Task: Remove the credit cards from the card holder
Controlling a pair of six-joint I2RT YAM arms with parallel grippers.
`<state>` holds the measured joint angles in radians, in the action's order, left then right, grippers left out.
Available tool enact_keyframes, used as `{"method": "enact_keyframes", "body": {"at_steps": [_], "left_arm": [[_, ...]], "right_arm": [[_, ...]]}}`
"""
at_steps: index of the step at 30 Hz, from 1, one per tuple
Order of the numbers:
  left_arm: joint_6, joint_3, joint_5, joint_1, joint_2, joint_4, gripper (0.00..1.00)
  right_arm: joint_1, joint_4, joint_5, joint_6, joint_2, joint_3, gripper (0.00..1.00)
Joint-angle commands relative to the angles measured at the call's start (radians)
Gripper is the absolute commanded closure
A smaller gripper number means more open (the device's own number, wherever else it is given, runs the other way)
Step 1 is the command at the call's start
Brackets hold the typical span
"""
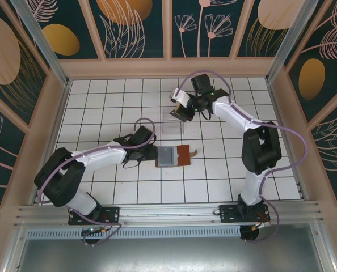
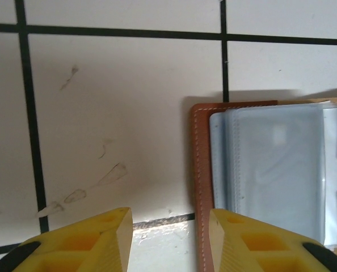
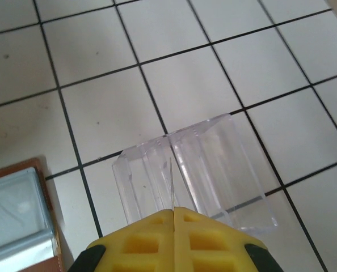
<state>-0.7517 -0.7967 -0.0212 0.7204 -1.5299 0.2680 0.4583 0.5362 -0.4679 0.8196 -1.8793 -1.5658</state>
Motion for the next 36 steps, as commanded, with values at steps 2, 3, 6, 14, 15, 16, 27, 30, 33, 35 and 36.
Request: {"method": "enact_keyframes", "body": {"at_steps": [2,3,6,14,15,16,27,30,33,35,36], "left_arm": [[-0.042,0.041,-0.030,0.004,0.048,-0.033,0.59],[-0.046,0.048,-0.033,0.005,0.054,-0.033,0.59],[-0.051,0.063,-0.040,0.005,0.069,-0.032,0.59],[-0.059,0.073,-0.046,0.005,0.083,-0.023,0.59],[-0.058,0.073,-0.048,0.005,0.083,-0.021,0.58],[-0.058,0.073,-0.048,0.004,0.083,-0.021,0.59],[-0.058,0.077,-0.043,0.005,0.077,-0.024,0.58],[-0.058,0.077,-0.037,0.005,0.074,-0.029,0.59],[-0.058,0.079,-0.036,0.005,0.073,-0.032,0.59],[-0.058,0.079,-0.036,0.004,0.073,-0.032,0.59],[-0.058,0.080,-0.036,0.005,0.072,-0.032,0.59]], "right_arm": [[0.011,0.154,-0.049,0.157,-0.073,-0.112,1.00],[0.012,0.165,-0.048,0.166,-0.088,-0.130,1.00],[0.016,0.197,-0.043,0.193,-0.135,-0.183,1.00],[0.033,0.324,-0.051,0.253,-0.265,-0.332,1.00],[0.034,0.337,-0.051,0.257,-0.277,-0.345,1.00],[0.037,0.353,-0.051,0.262,-0.292,-0.359,1.00],[0.055,0.420,0.001,0.271,-0.382,-0.412,1.00],[0.063,0.416,0.011,0.267,-0.397,-0.420,1.00],[0.072,0.416,0.032,0.265,-0.419,-0.435,0.93],[0.074,0.409,0.041,0.256,-0.426,-0.443,0.84],[0.074,0.401,0.044,0.249,-0.425,-0.442,0.80]]}}
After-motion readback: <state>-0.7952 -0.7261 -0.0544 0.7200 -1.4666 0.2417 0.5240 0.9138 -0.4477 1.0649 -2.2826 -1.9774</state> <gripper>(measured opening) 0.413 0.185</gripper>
